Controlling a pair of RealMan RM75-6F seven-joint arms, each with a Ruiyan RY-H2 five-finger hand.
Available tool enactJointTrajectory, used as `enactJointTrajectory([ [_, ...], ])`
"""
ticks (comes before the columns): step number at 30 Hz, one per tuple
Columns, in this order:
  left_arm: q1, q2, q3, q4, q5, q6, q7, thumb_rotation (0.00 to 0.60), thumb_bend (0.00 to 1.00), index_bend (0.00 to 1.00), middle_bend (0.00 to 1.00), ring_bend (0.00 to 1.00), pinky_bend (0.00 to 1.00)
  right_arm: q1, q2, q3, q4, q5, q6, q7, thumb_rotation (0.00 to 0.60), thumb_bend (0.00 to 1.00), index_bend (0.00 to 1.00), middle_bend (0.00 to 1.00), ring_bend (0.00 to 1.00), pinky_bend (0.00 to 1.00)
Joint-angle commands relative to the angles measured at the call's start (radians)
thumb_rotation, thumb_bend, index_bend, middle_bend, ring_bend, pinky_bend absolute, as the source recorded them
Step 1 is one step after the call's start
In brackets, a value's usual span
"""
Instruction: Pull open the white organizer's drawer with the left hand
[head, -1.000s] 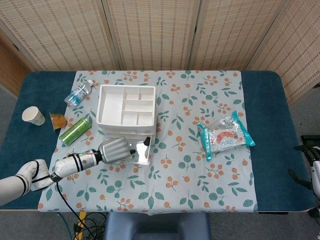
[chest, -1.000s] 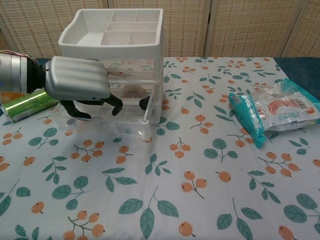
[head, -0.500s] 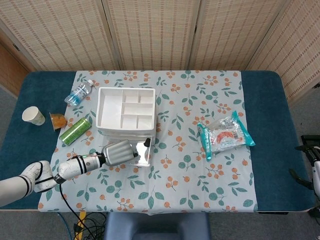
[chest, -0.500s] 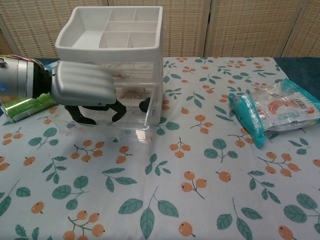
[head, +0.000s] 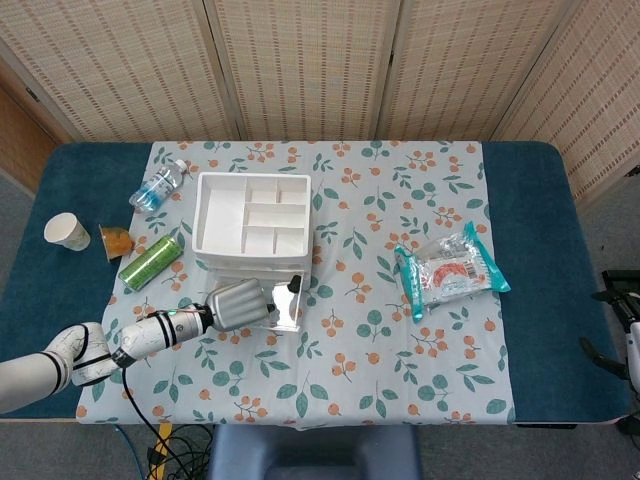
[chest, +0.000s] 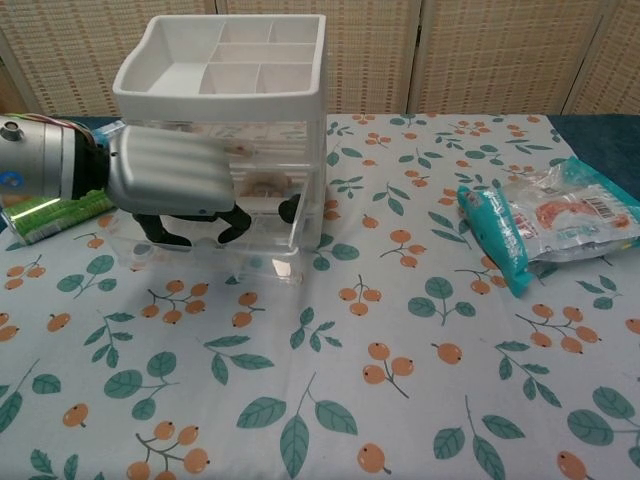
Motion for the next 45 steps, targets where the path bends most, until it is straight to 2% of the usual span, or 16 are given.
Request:
enactJointTrajectory([
  [1,-0.001,0.001,0.0,-0.003,-0.002,-0.004,0.005,0.6,0.27,0.47,0.88,0.95,0.99,-0.001,0.0,0.0,0.0,-0.001,0.002,0.0,0.6,0.23,0.27,0.28,0.33,0.36],
  [19,-0.018,0.004,0.002,-0.031,-0.022,-0.053,0.029,0.6,0.27,0.49,0.88,0.95,0.99,-0.01,0.001,0.001,0.001,-0.005,0.019,0.004,0.6,0.25,0.27,0.28,0.33,0.36],
  [23,-0.019,0.004,0.001,-0.038,-0.028,-0.056,0.021,0.6,0.27,0.52,0.88,0.95,0.99,-0.013,0.001,0.0,0.002,-0.005,0.022,0.006,0.6,0.25,0.27,0.28,0.33,0.36],
  [31,-0.026,0.004,0.004,-0.047,-0.032,-0.064,0.001,0.6,0.27,0.51,0.88,0.95,0.99,-0.017,0.001,0.001,0.004,-0.004,0.026,0.007,0.6,0.25,0.27,0.28,0.33,0.36],
  [38,-0.022,-0.001,0.003,-0.042,-0.027,-0.037,-0.012,0.6,0.27,0.55,0.88,0.95,0.99,-0.02,0.001,0.003,0.007,-0.003,0.03,0.009,0.6,0.25,0.27,0.28,0.33,0.36],
  [45,0.0,-0.001,-0.002,-0.036,-0.011,0.042,-0.034,0.6,0.27,0.55,0.88,0.95,0.99,-0.02,-0.001,0.004,0.01,-0.003,0.03,0.013,0.6,0.25,0.27,0.28,0.33,0.36],
])
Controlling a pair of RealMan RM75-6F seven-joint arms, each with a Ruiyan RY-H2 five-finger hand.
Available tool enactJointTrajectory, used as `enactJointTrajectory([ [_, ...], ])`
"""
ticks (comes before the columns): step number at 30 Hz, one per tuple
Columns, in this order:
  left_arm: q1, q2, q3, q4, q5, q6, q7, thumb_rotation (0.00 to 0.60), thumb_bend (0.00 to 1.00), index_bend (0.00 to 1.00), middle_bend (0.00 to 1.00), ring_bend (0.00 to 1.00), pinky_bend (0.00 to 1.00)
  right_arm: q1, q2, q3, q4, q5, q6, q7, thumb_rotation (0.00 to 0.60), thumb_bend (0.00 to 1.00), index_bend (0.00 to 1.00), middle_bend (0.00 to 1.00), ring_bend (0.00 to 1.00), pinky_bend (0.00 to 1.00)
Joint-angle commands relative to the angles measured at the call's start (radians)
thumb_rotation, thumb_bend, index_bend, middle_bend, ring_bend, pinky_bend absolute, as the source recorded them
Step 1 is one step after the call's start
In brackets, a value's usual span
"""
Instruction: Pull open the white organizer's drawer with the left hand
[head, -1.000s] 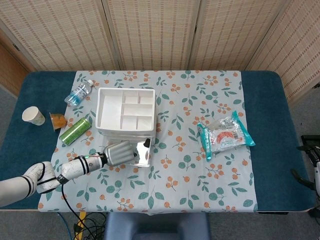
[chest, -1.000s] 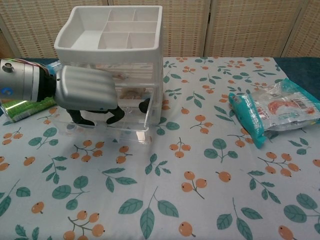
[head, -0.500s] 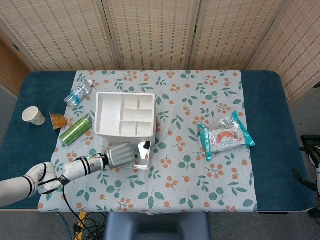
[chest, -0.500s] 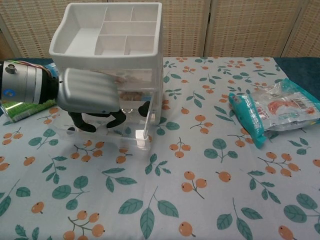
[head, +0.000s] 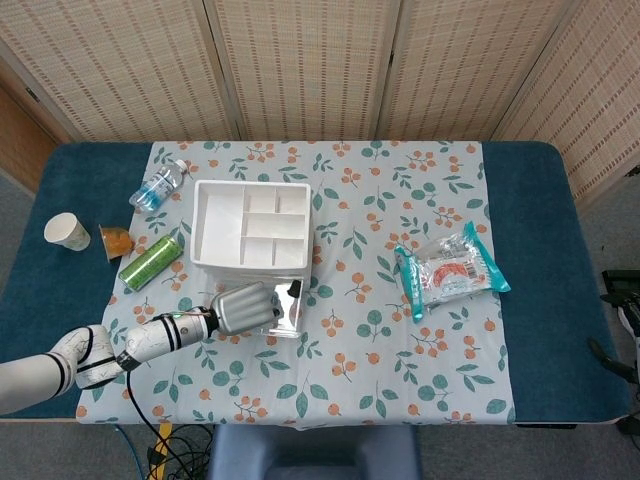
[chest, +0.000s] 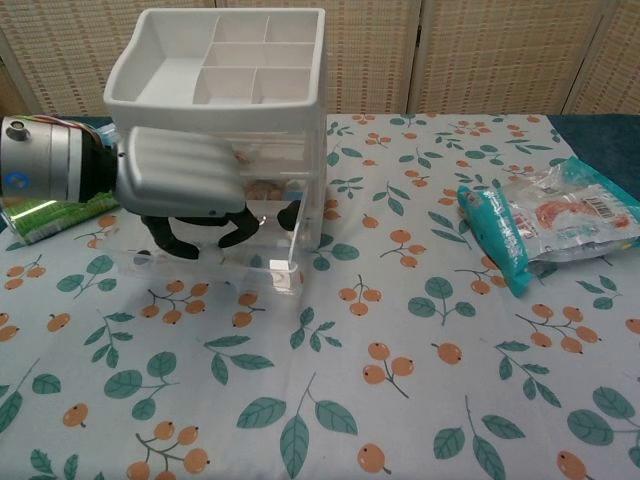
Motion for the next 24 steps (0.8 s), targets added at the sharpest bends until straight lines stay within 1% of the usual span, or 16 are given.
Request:
enactJointTrajectory([
  [1,0.013,0.002,-0.003,0.001,0.009,0.035,-0.009,0.6,0.27,0.55,0.88,0.95,0.99,0.0,0.0,0.0,0.001,-0.001,0.0,0.001,0.6,0.25,0.27,0.28,0.33,0.36],
  [10,0.055,0.002,-0.027,0.003,-0.002,0.13,-0.027,0.6,0.27,0.55,0.88,0.95,0.99,0.001,-0.002,0.002,0.002,-0.002,0.001,0.001,0.6,0.25,0.27,0.28,0.33,0.36],
  [17,0.081,0.006,-0.05,-0.004,-0.043,0.153,-0.049,0.6,0.27,0.54,0.88,0.95,0.99,-0.002,-0.001,0.001,0.001,-0.003,0.003,0.0,0.6,0.25,0.27,0.28,0.33,0.36],
  [24,0.11,0.025,-0.073,-0.039,-0.081,0.184,-0.093,0.6,0.27,0.54,0.88,0.95,0.99,-0.002,-0.001,0.001,0.0,-0.005,0.003,0.0,0.6,0.25,0.27,0.28,0.33,0.36],
])
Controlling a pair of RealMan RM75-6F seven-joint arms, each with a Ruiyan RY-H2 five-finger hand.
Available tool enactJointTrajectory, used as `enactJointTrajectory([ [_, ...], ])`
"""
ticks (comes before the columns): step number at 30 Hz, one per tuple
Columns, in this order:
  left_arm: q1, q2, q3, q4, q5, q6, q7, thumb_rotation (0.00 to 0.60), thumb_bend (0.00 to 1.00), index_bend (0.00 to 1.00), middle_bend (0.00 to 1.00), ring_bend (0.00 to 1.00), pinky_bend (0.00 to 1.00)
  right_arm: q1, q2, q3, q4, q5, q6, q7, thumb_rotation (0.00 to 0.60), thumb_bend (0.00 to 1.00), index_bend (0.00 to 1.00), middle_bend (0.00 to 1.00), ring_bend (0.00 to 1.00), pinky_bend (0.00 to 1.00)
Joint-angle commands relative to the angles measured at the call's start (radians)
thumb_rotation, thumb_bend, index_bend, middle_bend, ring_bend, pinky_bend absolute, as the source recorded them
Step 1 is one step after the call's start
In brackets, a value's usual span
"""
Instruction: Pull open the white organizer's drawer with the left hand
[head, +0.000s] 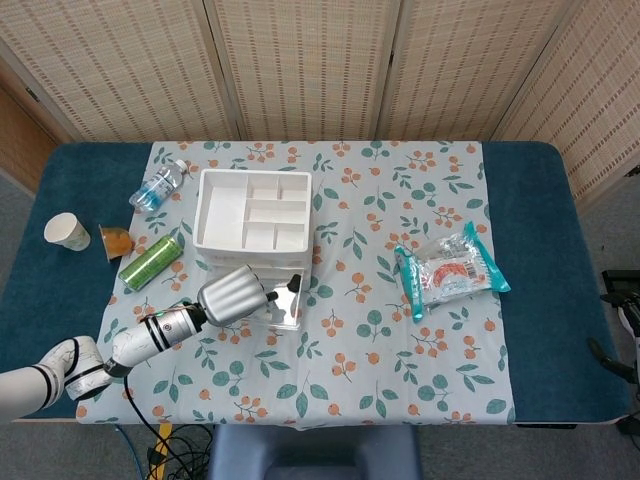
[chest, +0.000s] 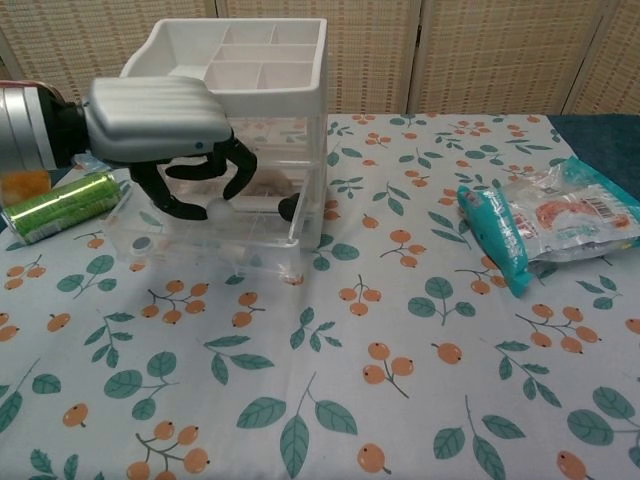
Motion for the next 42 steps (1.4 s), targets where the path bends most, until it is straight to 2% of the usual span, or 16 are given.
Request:
enactJointTrajectory([
  [1,0.015,0.012,-0.009,-0.021,-0.014,0.017,-0.021,0.6,0.27,0.54,0.88,0.95,0.99,0.001,0.0,0.0,0.0,-0.001,-0.001,0.0,0.6,0.25,0.27,0.28,0.33,0.36],
  [7,0.038,0.047,-0.002,-0.071,0.008,0.056,-0.036,0.6,0.27,0.54,0.88,0.95,0.99,0.003,0.0,0.0,-0.001,-0.002,-0.004,-0.001,0.6,0.25,0.27,0.28,0.33,0.36],
  [21,0.097,0.124,0.063,-0.164,0.12,0.105,0.074,0.6,0.27,0.53,0.88,0.95,0.99,0.006,-0.001,0.001,-0.001,-0.009,-0.003,0.003,0.6,0.25,0.27,0.28,0.33,0.36],
  [34,0.113,0.029,0.091,-0.082,0.192,0.06,0.172,0.6,0.27,0.52,0.87,0.94,0.99,0.0,-0.001,-0.002,0.001,-0.012,0.007,0.008,0.6,0.25,0.27,0.28,0.33,0.36],
  [42,0.113,-0.04,0.085,-0.019,0.187,0.025,0.194,0.6,0.27,0.46,0.87,0.94,0.99,0.0,-0.004,-0.003,0.003,-0.015,0.007,0.01,0.6,0.25,0.27,0.28,0.33,0.36],
])
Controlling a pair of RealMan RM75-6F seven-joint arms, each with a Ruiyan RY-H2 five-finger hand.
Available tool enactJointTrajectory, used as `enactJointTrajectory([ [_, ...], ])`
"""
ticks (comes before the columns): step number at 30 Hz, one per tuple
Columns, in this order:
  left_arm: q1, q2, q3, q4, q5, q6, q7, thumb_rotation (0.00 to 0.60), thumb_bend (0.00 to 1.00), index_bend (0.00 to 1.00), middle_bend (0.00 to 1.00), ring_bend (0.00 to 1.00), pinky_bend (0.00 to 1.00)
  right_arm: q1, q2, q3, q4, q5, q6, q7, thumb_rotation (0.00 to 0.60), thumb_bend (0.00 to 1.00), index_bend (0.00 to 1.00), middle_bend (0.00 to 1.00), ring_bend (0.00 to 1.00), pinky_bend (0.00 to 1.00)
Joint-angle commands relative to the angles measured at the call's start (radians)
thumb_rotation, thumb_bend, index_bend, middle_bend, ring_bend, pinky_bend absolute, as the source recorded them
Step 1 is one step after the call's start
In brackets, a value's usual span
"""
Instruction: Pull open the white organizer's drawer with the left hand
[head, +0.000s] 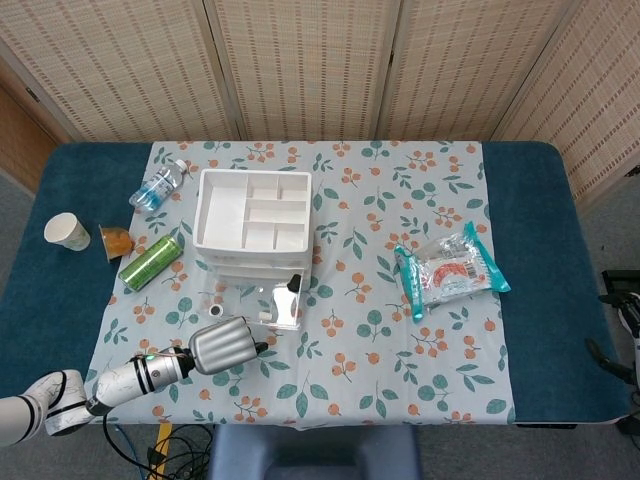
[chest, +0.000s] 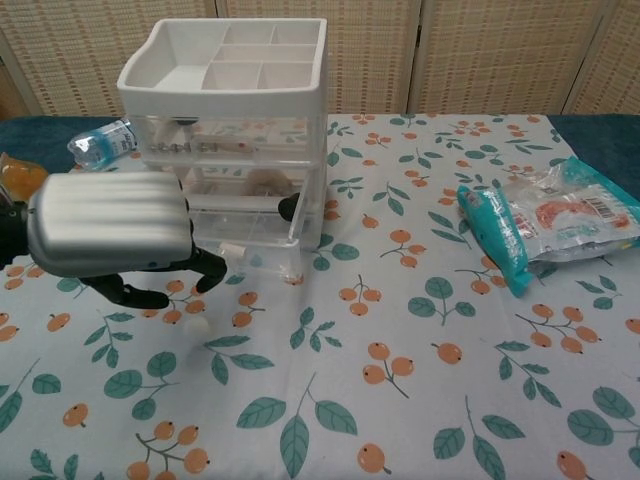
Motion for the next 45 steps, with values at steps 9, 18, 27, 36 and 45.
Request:
enactJointTrajectory([
  [9,0.002,-0.043,-0.017,0.036,-0.007,0.026,-0.024,0.6,0.27,0.37,0.87,0.95,0.99,-0.003,0.002,0.0,0.001,0.002,0.002,0.0,0.6,0.25,0.27,0.28,0.33,0.36],
  [18,0.044,0.023,-0.038,-0.044,-0.004,0.174,-0.078,0.6,0.27,0.37,0.86,0.93,0.99,-0.003,0.005,0.001,0.0,-0.001,0.005,0.0,0.6,0.25,0.27,0.28,0.33,0.36],
  [27,0.141,0.111,-0.105,-0.142,-0.159,0.26,-0.111,0.6,0.27,0.36,0.79,0.86,0.95,0.007,0.02,0.001,0.0,-0.02,0.0,-0.004,0.6,0.25,0.27,0.28,0.33,0.36],
  [36,0.285,0.166,-0.16,-0.177,-0.35,0.352,-0.118,0.6,0.27,0.36,0.67,0.71,0.9,0.021,0.036,0.0,-0.012,-0.023,-0.022,-0.018,0.6,0.25,0.27,0.28,0.33,0.36],
  [45,0.413,0.209,-0.186,-0.204,-0.566,0.355,-0.065,0.6,0.27,0.32,0.56,0.58,0.78,0.03,0.056,-0.012,-0.029,-0.021,-0.055,-0.019,0.6,0.25,0.26,0.28,0.33,0.36],
])
